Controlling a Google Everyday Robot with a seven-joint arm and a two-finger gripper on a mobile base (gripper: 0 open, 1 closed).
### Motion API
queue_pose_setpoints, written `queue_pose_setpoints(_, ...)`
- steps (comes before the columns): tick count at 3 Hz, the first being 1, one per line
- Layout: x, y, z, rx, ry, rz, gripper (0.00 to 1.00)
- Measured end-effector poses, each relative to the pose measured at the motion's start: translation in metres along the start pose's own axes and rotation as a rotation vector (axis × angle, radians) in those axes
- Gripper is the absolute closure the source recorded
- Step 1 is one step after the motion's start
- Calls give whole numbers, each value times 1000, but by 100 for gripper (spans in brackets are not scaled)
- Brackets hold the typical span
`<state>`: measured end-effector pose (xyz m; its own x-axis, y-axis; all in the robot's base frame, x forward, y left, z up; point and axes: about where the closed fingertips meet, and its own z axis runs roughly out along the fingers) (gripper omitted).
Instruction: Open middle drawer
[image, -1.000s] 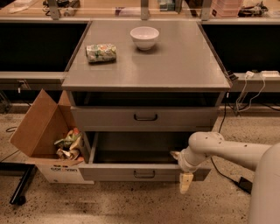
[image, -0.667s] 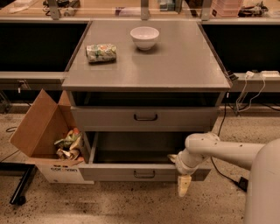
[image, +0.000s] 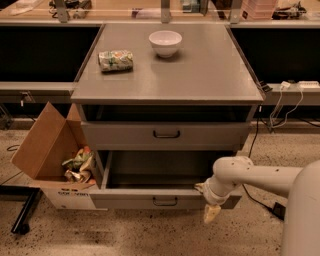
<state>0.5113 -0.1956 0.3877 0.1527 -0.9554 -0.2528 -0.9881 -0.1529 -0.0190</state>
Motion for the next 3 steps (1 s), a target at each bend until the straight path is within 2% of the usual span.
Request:
queue_pose_setpoints(1, -1, 0, -3, 2, 2, -2, 57)
queue_pose_setpoints(3, -3, 9, -5, 12, 7, -6, 100)
